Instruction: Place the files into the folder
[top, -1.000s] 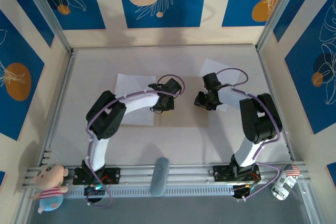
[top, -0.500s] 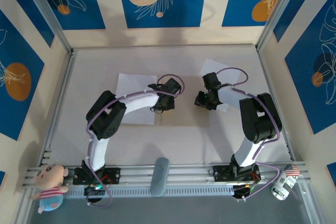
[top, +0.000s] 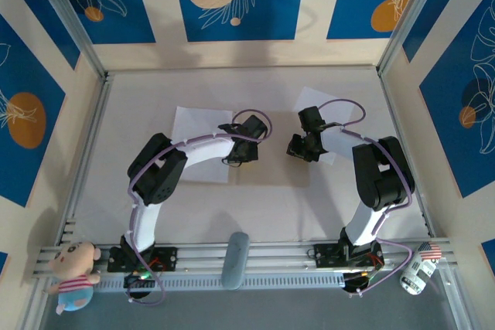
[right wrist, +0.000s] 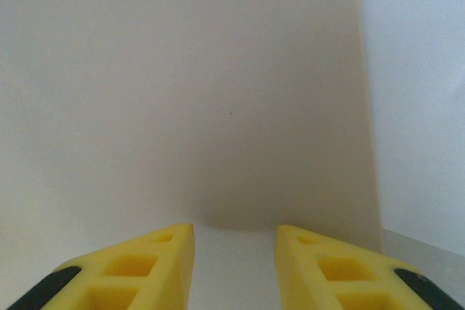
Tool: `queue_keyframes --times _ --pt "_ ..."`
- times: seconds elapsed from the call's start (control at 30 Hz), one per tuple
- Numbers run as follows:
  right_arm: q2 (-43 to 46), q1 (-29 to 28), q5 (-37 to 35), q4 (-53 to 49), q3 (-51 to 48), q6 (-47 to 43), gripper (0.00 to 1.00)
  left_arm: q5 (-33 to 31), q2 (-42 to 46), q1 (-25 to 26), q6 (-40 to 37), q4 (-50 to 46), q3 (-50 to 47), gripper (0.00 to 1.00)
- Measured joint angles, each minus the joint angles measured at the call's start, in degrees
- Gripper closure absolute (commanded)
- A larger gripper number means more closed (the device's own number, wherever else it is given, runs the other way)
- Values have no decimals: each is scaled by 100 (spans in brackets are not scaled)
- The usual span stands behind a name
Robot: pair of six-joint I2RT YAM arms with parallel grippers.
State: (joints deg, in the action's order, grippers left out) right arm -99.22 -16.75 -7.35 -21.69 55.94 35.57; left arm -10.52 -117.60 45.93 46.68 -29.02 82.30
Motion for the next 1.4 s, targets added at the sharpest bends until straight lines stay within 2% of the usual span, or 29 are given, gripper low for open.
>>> queue_keyframes --times 0.87,1.03,1.3,1.4 --pt "-2 -7 -13 4 20 -17 64 -11 595 -26 -136 -256 -33 95" --pt "-2 -17 20 15 20 -17 64 -26 623 -114 -278 -435 136 78" --pt "-4 -76 92 26 20 -17 64 -52 686 -221 -505 -734 393 66" --pt "-22 -83 151 44 20 -17 64 -98 841 -234 -570 -848 393 66"
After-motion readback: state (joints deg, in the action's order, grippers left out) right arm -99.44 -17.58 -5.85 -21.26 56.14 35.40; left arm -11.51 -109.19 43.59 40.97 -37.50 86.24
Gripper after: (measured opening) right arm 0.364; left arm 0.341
